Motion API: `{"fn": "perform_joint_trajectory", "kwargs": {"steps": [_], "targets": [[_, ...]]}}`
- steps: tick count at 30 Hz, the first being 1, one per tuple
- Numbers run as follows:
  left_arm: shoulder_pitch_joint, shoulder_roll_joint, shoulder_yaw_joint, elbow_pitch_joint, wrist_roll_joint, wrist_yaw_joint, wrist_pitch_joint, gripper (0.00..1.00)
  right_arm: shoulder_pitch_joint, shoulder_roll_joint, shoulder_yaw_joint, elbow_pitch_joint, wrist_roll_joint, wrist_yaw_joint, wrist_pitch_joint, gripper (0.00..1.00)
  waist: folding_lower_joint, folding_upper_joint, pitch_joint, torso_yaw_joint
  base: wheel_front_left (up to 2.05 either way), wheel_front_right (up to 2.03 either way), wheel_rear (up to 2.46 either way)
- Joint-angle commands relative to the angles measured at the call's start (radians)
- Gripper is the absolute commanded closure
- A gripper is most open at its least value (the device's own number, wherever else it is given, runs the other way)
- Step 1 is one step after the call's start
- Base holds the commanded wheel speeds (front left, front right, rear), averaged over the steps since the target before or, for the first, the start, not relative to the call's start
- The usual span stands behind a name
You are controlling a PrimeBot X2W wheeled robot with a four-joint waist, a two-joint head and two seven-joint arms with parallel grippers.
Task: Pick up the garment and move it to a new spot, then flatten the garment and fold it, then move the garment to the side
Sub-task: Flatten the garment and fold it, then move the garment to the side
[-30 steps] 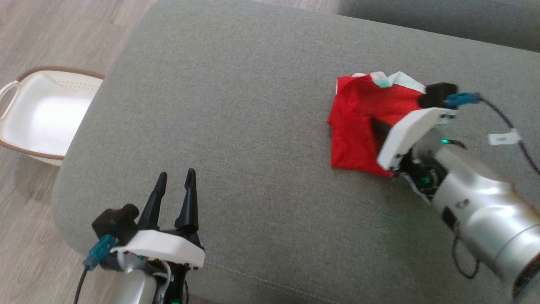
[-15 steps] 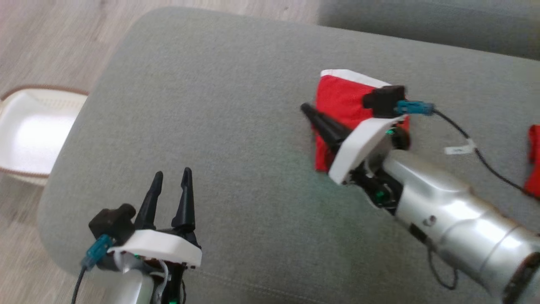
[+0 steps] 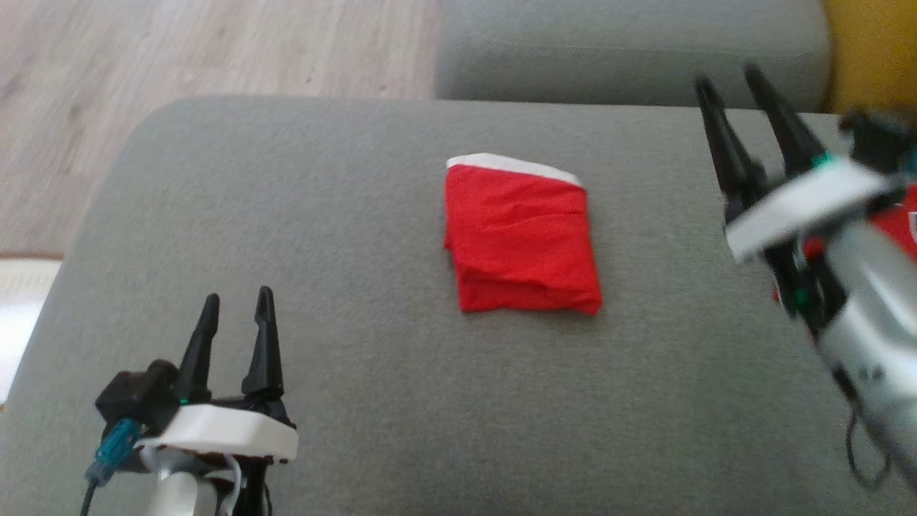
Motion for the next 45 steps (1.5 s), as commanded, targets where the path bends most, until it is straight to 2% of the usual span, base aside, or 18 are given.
{"fn": "perform_joint_trajectory", "kwargs": {"steps": [1,7,13,18,25,30,36,45], "targets": [[-0.034,0.017,0.041,-0.048,0.015,-0.007,-0.008,0.0,0.076,0.0,-0.044,-0.027,-0.045,0.008,-0.01,0.0,0.0,0.0,-0.032,-0.039,0.0,0.0,0.0],[-0.023,0.038,0.055,-0.047,0.073,-0.01,-0.008,0.0,0.295,0.064,-0.299,-0.077,-0.266,0.008,-0.01,0.0,0.0,0.0,-0.044,-0.085,0.0,0.0,0.0],[-0.021,0.037,0.067,-0.031,0.105,-0.01,-0.008,0.0,0.483,0.183,-0.481,-0.151,-0.473,0.008,-0.01,0.0,0.0,0.0,-0.042,-0.104,0.0,0.0,0.0],[-0.023,0.033,0.074,-0.019,0.126,-0.016,-0.008,0.0,0.57,0.258,-0.544,-0.199,-0.582,0.008,-0.001,0.0,0.0,0.0,-0.034,-0.105,0.0,0.0,0.0],[-0.03,0.026,0.08,-0.01,0.14,-0.029,-0.008,0.0,0.597,0.295,-0.583,-0.253,-0.643,0.008,0.056,0.0,0.0,0.0,-0.025,-0.093,0.0,0.0,0.0],[-0.041,0.019,0.072,-0.014,0.149,-0.035,-0.008,0.0,0.558,0.316,-0.598,-0.258,-0.649,0.008,0.117,0.0,0.0,0.0,-0.012,-0.07,0.0,0.0,0.0],[-0.061,0.009,0.051,-0.024,0.148,-0.041,-0.008,0.0,0.404,0.321,-0.553,-0.206,-0.607,0.008,0.206,0.0,0.0,0.0,0.024,-0.026,0.0,0.0,0.0],[-0.105,-0.004,0.002,-0.016,0.128,-0.044,-0.008,0.0,0.081,0.336,-0.52,0.132,-0.486,0.008,0.406,0.0,0.0,0.0,0.108,0.089,0.0,0.0,0.0]]}}
